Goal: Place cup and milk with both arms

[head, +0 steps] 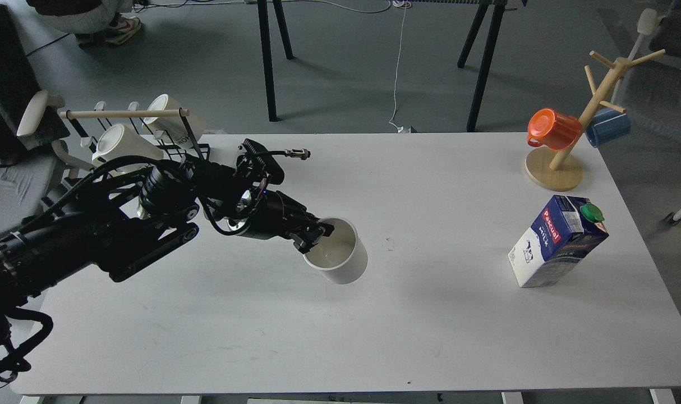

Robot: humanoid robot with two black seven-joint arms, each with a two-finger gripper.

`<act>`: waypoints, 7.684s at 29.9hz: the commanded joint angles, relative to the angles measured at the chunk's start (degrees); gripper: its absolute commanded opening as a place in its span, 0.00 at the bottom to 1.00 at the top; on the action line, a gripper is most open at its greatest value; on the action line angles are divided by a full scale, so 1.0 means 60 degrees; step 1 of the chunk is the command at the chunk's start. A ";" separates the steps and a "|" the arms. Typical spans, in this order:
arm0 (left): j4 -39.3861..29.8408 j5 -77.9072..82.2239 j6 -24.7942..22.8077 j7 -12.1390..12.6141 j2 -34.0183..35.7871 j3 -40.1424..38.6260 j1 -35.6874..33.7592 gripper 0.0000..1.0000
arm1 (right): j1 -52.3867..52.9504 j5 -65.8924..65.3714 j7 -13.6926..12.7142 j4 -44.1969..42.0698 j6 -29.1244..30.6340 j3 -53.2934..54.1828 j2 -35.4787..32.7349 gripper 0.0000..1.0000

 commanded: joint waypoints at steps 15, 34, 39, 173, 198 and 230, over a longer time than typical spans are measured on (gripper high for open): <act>0.1347 0.0306 0.0139 -0.0001 -0.1372 0.0479 0.0076 0.05 | -0.0074 0.0000 -0.0011 -0.0027 0.0000 0.0000 -0.0001 0.99; 0.1552 0.0306 0.0183 -0.0001 -0.1372 0.0464 0.0296 0.24 | -0.0323 0.0000 0.0018 0.0017 0.0000 0.0015 -0.0001 0.99; 0.1508 0.0143 0.0051 -0.0001 -0.1270 0.0274 0.0193 0.49 | -0.0309 0.0015 -0.0025 0.0105 0.0000 0.0030 -0.0030 0.99; -0.0015 -1.6367 -0.0046 -0.0001 0.3594 -0.7168 0.6096 0.89 | -0.5699 0.4220 -0.0216 0.6448 0.0000 -0.1201 0.2313 0.84; 0.0102 -1.6338 -0.0046 -0.0001 0.3462 -0.7080 0.6301 0.91 | -0.5787 0.2814 -0.0157 0.7458 0.0000 -0.1274 0.3103 0.37; 0.0102 -1.6250 -0.0046 -0.0001 0.3462 -0.7065 0.6477 0.92 | -0.5904 0.0703 -0.0157 0.7283 0.0000 -0.2124 0.4818 0.40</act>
